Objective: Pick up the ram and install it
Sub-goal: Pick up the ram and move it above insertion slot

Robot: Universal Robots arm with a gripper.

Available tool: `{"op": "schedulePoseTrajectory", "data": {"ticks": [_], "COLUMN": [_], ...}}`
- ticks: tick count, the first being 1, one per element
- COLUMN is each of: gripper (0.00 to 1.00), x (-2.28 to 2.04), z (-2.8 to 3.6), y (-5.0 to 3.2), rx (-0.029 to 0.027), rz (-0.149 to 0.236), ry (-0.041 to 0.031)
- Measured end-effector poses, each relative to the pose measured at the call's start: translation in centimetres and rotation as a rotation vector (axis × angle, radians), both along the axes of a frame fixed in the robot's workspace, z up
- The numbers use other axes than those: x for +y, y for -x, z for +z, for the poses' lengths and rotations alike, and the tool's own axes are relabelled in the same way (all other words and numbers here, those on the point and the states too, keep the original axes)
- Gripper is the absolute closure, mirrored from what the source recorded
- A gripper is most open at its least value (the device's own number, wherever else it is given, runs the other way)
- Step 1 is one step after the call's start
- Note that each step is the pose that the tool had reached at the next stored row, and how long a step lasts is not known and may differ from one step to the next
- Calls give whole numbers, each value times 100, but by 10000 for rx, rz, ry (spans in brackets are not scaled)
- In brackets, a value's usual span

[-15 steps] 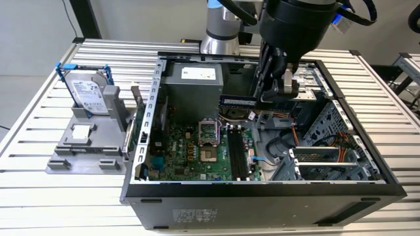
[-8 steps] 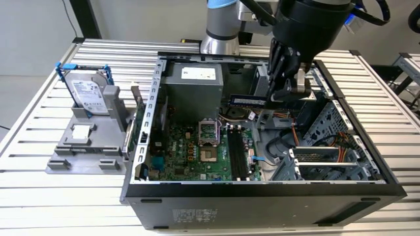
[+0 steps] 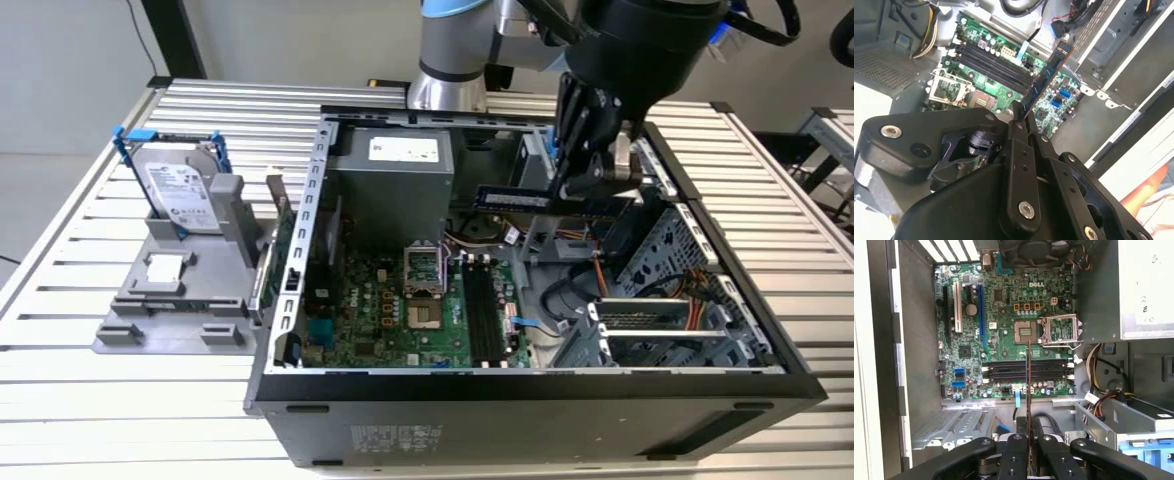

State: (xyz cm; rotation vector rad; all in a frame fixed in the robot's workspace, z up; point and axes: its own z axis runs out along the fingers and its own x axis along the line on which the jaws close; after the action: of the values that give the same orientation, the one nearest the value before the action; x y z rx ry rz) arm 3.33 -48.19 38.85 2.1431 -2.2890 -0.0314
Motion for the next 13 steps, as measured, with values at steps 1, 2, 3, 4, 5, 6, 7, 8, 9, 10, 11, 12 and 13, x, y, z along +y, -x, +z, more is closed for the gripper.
{"op": "schedulePoseTrajectory", "data": {"ticks": [1,2,3,4,5,6,7,8,9,10,11,12,13], "gripper": [100,100,100,100,100,100,100,100,100,100,100,100,100], "x": [7,9,9,10,10,10,9,10,10,10,10,10,9], "z": [0,0,0,0,0,0,0,0,0,0,0,0,0], "y": [-8,-18,-26,-30,-31,-31,-32,-32,-31,-32,-32,-31,-31], "rx": [0,0,0,0,0,0,0,0,0,0,0,0,0], "rz": [-1,0,1,6,8,9,11,11,11,11,12,12,12], "ry": [0,0,0,0,0,0,0,0,0,0,0,0,0]}}
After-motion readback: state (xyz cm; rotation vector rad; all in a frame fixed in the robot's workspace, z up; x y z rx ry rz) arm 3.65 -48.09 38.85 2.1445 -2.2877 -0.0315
